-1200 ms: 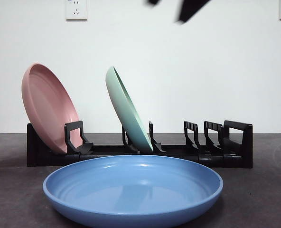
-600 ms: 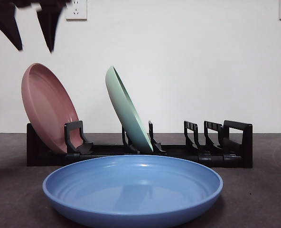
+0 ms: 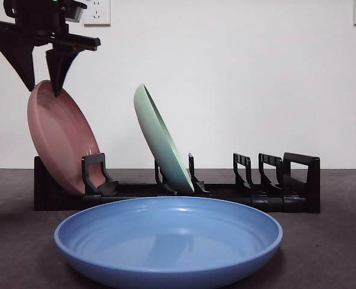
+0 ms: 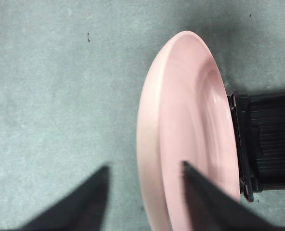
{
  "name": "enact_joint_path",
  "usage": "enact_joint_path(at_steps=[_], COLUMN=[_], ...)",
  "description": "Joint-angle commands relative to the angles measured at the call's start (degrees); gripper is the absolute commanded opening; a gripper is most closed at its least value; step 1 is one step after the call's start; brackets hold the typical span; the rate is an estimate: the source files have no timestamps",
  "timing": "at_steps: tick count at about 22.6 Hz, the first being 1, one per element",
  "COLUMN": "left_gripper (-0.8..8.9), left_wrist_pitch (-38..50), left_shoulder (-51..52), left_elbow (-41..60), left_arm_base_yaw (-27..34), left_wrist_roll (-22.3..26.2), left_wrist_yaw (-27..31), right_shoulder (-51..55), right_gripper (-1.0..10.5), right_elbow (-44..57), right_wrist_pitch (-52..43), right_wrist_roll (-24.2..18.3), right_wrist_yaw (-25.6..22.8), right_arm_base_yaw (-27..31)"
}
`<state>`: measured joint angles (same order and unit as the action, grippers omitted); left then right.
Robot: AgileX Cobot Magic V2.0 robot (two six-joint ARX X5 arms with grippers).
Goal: Place the plate
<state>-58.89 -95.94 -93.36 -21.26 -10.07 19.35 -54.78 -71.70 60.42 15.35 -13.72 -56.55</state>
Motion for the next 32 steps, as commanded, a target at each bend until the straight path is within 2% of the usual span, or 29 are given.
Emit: enact_joint_path(at_steps=[1, 2, 4, 5, 8, 13, 17, 19, 22, 27, 32], left_gripper=[1.13, 1.07, 0.16, 0.09, 0.09, 0.09, 0.09, 0.09, 0.09, 0.09, 0.08], left_wrist_pitch=[0.17, 0.13, 0.02, -0.09, -1.49, -10.75, -19.37, -22.53, -24.22, -24.20, -24.17], left_shoulder=[-1.09, -1.09, -1.07, -1.07, -1.07, -1.07, -0.74, 0.68, 3.93, 10.47, 18.88], left_elbow=[-1.66, -1.75, -2.34, -2.93, -5.55, -14.91, -24.98, -26.75, -26.08, -24.04, -14.34], left_arm_base_yaw=[-0.31, -0.31, -0.31, -0.33, -0.48, -0.46, -0.17, -0.17, -0.17, -0.20, -1.66], left_wrist_roll=[0.13, 0.13, 0.17, 0.17, 0.39, 3.45, 4.70, 4.52, 3.30, 0.92, -1.40], left_wrist_yaw=[0.37, 0.42, 0.63, 0.63, 2.51, 11.26, 11.65, 11.63, 9.70, -2.14, -2.56], right_shoulder=[-0.46, -0.46, -0.46, -0.46, -0.46, -0.46, -0.44, -0.44, -0.44, -0.44, -0.44], right_gripper=[3.3, 3.3, 3.3, 3.3, 3.3, 3.3, 3.3, 3.3, 3.3, 3.3, 3.3], right_elbow=[-1.07, -1.07, -1.07, -1.07, -1.07, -1.07, -1.07, -1.07, -1.07, -1.07, -1.07], right_wrist_pitch=[-0.09, 0.00, 0.04, 0.07, 0.11, 0.09, 0.15, 0.35, 1.07, 2.21, 2.45], right_wrist_roll=[0.74, 0.74, 0.74, 0.74, 0.74, 0.72, 0.70, 0.70, 0.70, 0.72, 0.72], right_wrist_yaw=[-0.28, -0.28, -0.28, -0.28, -0.28, -0.31, -2.12, -3.08, -3.30, -3.30, -4.52], right_arm_base_yaw=[-0.57, -0.57, -0.57, -0.57, -0.57, -0.57, -0.59, -0.59, -0.59, -0.59, -0.59])
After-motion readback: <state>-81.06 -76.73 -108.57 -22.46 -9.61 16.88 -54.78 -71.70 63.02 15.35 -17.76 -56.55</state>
